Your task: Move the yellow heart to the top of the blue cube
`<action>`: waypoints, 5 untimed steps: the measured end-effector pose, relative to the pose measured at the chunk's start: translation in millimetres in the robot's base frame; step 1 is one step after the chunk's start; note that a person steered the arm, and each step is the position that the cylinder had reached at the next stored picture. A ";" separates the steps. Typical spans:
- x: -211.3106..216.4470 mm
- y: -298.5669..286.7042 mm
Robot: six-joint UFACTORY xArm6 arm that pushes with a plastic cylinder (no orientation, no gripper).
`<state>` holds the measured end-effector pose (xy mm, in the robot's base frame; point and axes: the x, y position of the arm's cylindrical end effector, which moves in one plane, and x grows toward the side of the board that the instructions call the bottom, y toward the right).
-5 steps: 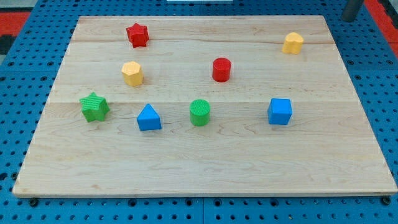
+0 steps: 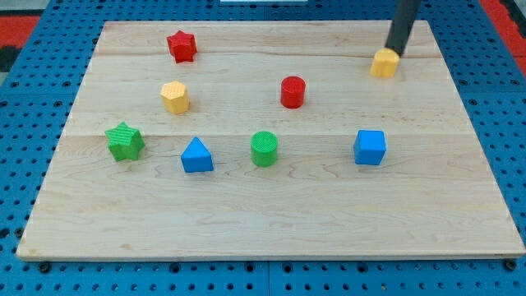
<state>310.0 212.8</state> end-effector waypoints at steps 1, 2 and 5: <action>17.6 30.5; 21.8 29.4; 29.4 -21.1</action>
